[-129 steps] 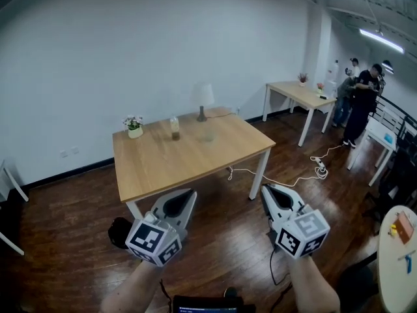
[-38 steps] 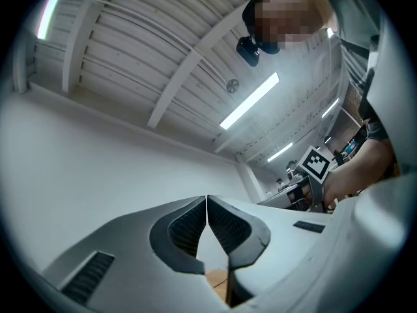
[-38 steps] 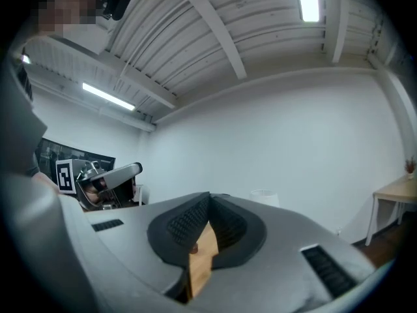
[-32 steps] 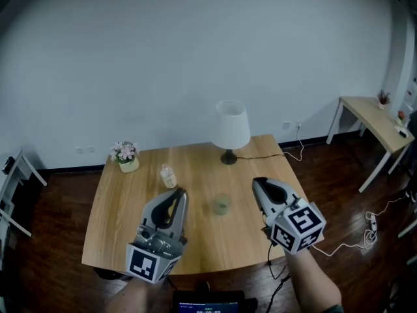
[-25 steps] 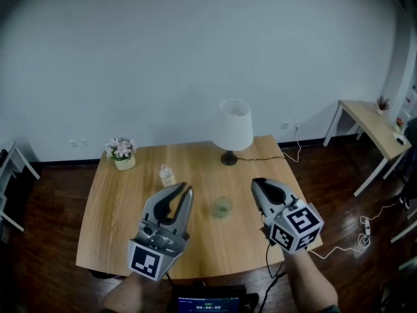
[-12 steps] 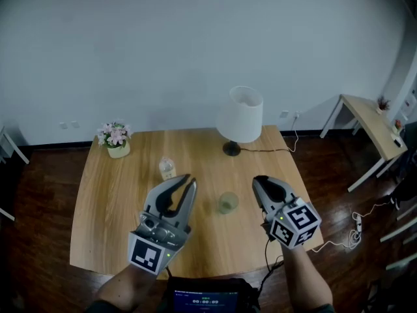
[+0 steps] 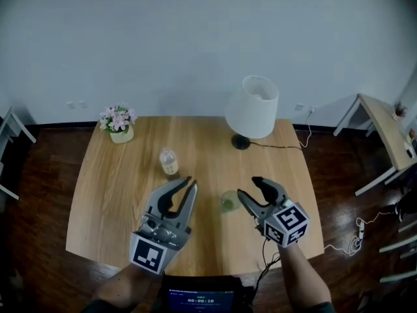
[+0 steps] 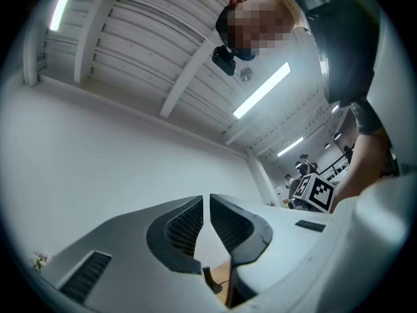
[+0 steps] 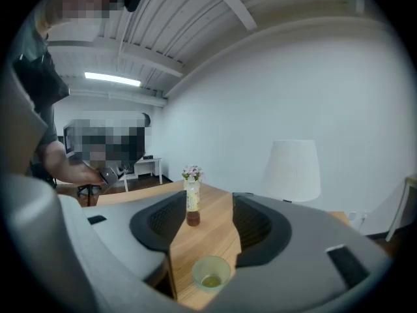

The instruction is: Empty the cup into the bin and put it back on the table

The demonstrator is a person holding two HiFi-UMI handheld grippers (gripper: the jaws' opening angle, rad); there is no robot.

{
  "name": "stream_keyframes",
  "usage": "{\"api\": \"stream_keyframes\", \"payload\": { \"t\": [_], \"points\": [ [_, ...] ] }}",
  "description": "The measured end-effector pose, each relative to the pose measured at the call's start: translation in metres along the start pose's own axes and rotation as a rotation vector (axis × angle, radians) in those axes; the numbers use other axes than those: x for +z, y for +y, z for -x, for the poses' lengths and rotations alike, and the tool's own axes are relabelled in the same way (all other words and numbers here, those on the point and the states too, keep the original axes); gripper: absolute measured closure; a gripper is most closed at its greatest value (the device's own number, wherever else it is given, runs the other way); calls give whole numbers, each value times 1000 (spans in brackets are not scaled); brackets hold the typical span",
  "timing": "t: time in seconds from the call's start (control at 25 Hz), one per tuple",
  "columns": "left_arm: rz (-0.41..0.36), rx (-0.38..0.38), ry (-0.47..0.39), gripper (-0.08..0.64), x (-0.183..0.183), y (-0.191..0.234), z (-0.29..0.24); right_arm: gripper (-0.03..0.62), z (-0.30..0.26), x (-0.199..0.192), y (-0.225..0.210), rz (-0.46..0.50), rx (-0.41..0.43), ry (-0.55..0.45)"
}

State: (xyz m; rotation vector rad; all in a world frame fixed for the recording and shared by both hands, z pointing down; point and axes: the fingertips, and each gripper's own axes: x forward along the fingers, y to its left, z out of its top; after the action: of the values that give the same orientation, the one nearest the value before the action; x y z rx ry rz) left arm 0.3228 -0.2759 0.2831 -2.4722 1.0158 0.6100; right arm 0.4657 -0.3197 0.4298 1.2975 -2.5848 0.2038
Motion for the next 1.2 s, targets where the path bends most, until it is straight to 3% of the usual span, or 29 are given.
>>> {"api": "stream_keyframes", "payload": {
  "t": [0.2, 0.4, 0.48, 0.72, 0.88, 1.2],
  "points": [
    [6, 80, 43, 533, -22, 8, 0, 193, -20, -37, 1, 6, 102, 63],
    [22, 107, 127, 534, -61, 3, 7, 179, -33, -82, -3, 7, 131, 138],
    [32, 123, 167, 533, -80, 0, 11, 97, -40, -103, -1, 3, 166, 172],
    [63, 165, 289, 534, -131, -12, 30, 97, -57, -155, 0, -23, 225, 220],
    [77, 228, 362, 534, -158, -9, 48, 97, -64, -183, 3, 8, 254, 257],
    [123, 242, 469, 534, -205, -23, 75, 97, -80, -200, 2, -7, 259, 242]
  ]
}}
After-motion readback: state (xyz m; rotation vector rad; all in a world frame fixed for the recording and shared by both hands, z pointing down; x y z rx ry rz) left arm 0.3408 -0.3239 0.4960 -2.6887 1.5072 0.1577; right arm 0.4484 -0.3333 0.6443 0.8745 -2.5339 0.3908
